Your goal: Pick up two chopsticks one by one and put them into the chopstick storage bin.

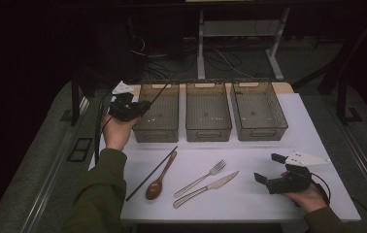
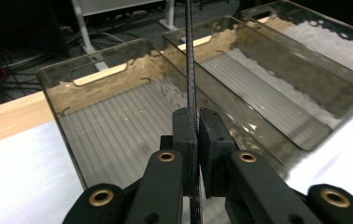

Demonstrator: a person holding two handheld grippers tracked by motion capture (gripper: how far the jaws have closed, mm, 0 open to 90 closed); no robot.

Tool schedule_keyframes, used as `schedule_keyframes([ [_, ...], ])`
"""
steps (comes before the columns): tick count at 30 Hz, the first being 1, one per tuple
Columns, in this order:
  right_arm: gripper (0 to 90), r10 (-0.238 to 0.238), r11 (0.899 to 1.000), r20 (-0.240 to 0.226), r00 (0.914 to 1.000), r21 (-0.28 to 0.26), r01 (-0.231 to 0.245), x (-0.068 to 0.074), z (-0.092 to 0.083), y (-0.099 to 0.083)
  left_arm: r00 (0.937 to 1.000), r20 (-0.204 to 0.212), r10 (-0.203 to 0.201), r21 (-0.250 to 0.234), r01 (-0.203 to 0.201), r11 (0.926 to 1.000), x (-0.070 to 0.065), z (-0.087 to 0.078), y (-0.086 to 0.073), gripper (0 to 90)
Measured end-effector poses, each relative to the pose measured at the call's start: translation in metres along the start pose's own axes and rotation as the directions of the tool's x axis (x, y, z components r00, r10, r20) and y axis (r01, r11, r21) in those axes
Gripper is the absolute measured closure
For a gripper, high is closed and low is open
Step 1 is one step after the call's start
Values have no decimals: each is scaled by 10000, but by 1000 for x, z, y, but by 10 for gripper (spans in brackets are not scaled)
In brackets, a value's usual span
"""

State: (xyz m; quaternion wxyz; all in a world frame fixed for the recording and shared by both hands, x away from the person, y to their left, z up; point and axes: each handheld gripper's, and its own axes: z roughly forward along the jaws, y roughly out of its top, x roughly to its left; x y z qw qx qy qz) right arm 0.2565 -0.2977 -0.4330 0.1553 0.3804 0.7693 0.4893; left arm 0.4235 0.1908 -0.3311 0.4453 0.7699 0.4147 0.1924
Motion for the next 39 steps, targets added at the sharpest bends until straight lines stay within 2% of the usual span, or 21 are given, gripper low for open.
schedule_keyframes([
  [6,2,2,10000,-14,10000,-4,-2,0,0,0,9991,-398,-116,493,136,9987,9,18,6,852],
  [9,2,0,10000,-24,10000,-7,0,0,0,0,9982,-528,-295,670,331,9972,12,27,5,852],
  [18,1,35,10000,-37,10000,-12,-35,-1,-1,0,9932,-1053,-499,1469,652,9870,21,46,-4,851],
  [31,2,39,10000,-36,10000,-36,-39,-1,-2,0,9882,-1409,-598,2277,912,9695,24,63,-16,851],
  [33,2,38,10000,-29,10000,-35,-38,-1,-2,0,9881,-1381,-670,2403,991,9656,24,64,-17,850],
  [39,2,33,10000,-32,10000,-35,-33,-1,-2,0,9895,-1260,-712,2578,1020,9608,23,68,-20,848],
])
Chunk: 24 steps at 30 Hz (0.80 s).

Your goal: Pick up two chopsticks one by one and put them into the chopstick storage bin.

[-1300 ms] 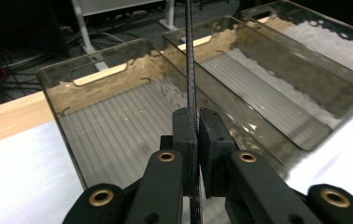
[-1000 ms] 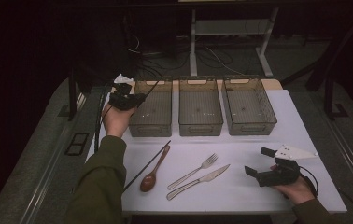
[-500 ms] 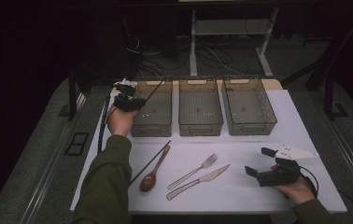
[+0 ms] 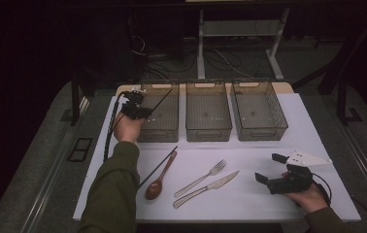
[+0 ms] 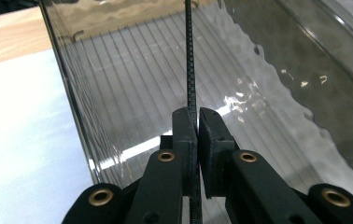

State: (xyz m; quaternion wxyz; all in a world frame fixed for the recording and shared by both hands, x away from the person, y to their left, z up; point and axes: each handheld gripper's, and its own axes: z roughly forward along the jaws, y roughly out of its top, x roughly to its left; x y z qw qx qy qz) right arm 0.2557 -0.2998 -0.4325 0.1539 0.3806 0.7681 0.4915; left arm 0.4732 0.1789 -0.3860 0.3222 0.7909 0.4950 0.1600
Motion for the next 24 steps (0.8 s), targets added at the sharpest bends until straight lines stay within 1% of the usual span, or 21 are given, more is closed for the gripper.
schedule_keyframes([
  [4,2,0,10000,-1,10000,-5,0,0,0,0,10000,-71,56,-24,-56,10000,0,0,0,820],
  [6,2,-7,10000,-1,10000,-3,7,0,0,0,10000,-16,38,-78,-38,10000,0,-1,0,800],
  [9,1,1,10000,3,10000,-2,-1,0,0,0,10000,-26,21,-186,-21,9998,0,-2,1,752],
  [11,2,-10,10000,-1,10000,-1,10,0,0,0,10000,55,-14,-327,16,9995,0,-5,2,715],
  [12,2,-5,10000,-2,10000,-1,5,0,0,0,9999,104,-52,-439,56,9990,0,-6,2,697],
  [14,1,-3,10000,3,10000,-1,3,0,0,0,9998,215,7,-590,6,9983,0,-9,3,648],
  [17,2,-1,10000,7,10000,5,1,0,0,0,9988,422,227,-873,-190,9960,0,-18,3,611],
  [20,2,10,10000,10,10000,1,-10,0,0,0,9969,708,354,-1093,-275,9936,-1,-26,4,553],
  [24,2,6,10000,15,10000,15,-6,0,0,0,9929,992,661,-1452,-512,9881,-5,-40,5,489],
])
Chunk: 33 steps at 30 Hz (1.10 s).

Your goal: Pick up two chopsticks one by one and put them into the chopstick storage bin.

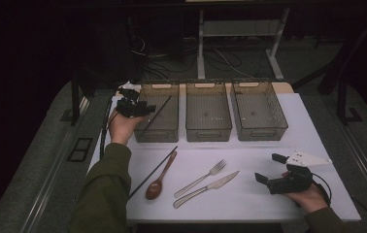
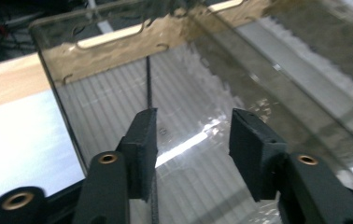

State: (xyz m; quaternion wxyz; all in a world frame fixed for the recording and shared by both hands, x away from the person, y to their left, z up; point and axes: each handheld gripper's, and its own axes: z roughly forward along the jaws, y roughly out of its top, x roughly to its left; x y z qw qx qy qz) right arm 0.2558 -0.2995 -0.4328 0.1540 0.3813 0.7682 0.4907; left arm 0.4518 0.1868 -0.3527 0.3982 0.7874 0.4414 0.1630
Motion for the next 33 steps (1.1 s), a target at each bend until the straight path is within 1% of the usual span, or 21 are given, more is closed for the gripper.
schedule_keyframes([
  [4,2,11,10000,17,10000,-12,-11,0,0,0,9991,222,354,-244,-348,9991,-8,-10,3,434],
  [6,2,16,10000,22,10000,-7,-16,0,0,0,9986,322,411,-379,-399,9985,-12,-14,3,406],
  [7,2,17,10000,24,10000,-14,-17,0,0,0,9980,445,459,-363,-443,9984,-14,-17,3,393],
  [8,2,23,10000,24,10000,-9,-23,0,0,0,9974,516,505,-447,-483,9978,-16,-19,2,381],
  [11,1,45,10000,8,10000,-13,-45,0,0,0,9955,639,699,-683,-655,9955,-24,-26,0,362],
  [12,2,59,10000,-16,10000,-30,-59,0,0,0,9945,687,794,-683,-747,9949,-25,-29,0,355],
  [13,2,66,10000,-37,10000,-36,-66,0,0,0,9943,717,792,-833,-732,9938,-28,-32,-2,340],
  [15,2,-14,10000,-48,10000,-20,14,1,1,-1,9932,831,820,-966,-739,9926,-32,-37,-5,322],
  [16,1,-98,9999,2,10000,-35,98,1,1,-1,9924,898,847,-1000,-756,9921,-34,-41,-7,313],
  [18,1,-43,10000,-82,10000,-82,42,0,-1,0,9914,954,894,-1071,-791,9911,-37,-46,-12,294],
  [21,1,-178,9996,-137,9997,-242,175,-1,-3,0,9898,1034,978,-1197,-852,9891,-42,-52,-20,276],
  [23,0,-118,9998,-172,9998,-151,115,0,-4,0,9890,1071,1020,-1251,-883,9882,-45,-55,-27,263],
  [25,0,-190,9997,-216,9996,-133,188,1,-3,0,9884,1064,1085,-1232,-952,9878,-47,-57,-33,247],
  [29,0,-403,9991,-375,9985,75,406,2,0,0,9865,1183,1134,-1269,-983,9870,-53,-62,-46,226],
  [33,0,-461,9977,-246,9986,480,473,2,3,-2,9845,1256,1224,-1256,-1066,9863,-59,-65,-58,221],
])
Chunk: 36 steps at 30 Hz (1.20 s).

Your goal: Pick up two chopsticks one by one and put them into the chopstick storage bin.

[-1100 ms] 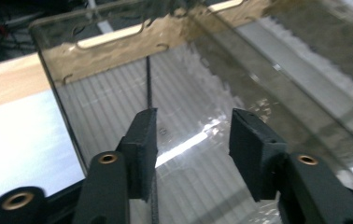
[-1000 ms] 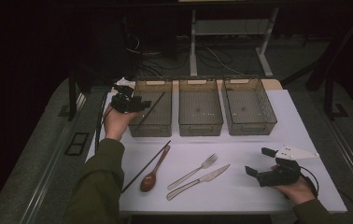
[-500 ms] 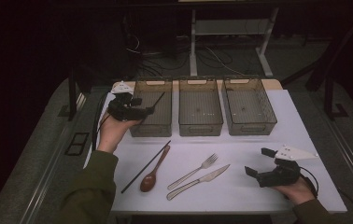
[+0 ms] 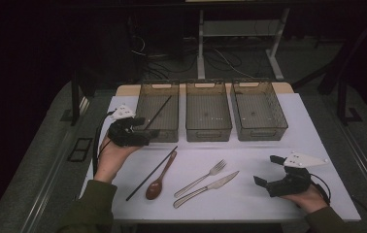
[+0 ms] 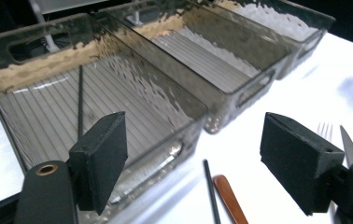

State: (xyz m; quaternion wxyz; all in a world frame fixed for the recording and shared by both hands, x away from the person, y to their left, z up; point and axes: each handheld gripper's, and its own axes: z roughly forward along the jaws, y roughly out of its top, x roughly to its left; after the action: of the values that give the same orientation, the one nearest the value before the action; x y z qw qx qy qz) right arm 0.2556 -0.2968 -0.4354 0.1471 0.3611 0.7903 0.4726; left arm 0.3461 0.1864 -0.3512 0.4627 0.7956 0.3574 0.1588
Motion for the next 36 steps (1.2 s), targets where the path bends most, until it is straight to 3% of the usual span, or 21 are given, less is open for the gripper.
schedule_keyframes([
  [10,2,70,9998,0,10000,179,-70,-2,2,-3,10000,-5,-18,71,18,10000,-12,-8,-36,221],
  [23,2,39,10000,16,10000,61,-39,-2,0,-3,9999,-5,-102,159,102,9998,-16,-21,-81,210],
  [29,2,104,9999,33,9999,52,-104,-2,-1,-3,9992,-82,-396,218,397,9990,-17,-29,-96,254],
  [36,2,-12,10000,54,10000,71,12,-1,-1,-3,9983,30,-581,748,577,9955,-17,-31,-105,310],
])
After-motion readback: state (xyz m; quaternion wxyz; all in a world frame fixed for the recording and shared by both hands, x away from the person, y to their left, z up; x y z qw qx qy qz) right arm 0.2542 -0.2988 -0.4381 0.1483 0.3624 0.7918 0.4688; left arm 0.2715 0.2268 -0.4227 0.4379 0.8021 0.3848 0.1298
